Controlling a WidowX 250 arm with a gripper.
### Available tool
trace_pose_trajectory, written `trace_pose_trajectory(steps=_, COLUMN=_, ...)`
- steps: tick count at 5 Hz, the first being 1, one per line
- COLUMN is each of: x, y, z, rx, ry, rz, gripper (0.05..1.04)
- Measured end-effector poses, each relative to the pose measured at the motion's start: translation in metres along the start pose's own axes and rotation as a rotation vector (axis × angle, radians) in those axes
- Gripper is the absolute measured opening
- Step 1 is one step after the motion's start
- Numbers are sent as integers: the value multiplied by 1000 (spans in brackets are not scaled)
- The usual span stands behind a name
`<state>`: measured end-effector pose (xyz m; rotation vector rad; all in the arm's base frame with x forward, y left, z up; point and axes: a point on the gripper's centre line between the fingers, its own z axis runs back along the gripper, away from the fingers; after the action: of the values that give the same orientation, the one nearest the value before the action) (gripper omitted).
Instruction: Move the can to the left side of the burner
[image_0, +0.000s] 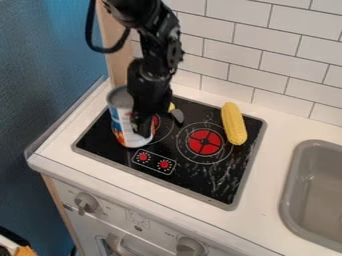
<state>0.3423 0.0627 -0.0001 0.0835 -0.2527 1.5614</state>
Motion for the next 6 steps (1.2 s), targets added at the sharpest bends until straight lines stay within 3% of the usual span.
trace_pose_trajectory(steps=2, x=34, y=-7, z=-3, rx=-4, ry=-48, rz=50, gripper=1000)
trace_pose_trajectory(steps=3, x=41, y=-1, z=-10, rx=33, ry=-48, rz=57, gripper=1000)
trace_pose_trajectory(steps=4, x=43, y=0, z=-10, rx=37, ry=-50, rz=49, gripper=1000)
trace_pose_trajectory(steps=5, x=37, y=-1, z=-6, rx=57, ry=-66, rz=12, gripper=1000)
trace_pose_trajectory(steps=6, x=33, y=-7, z=16, rx=30, ry=-57, rz=-26, gripper=1000)
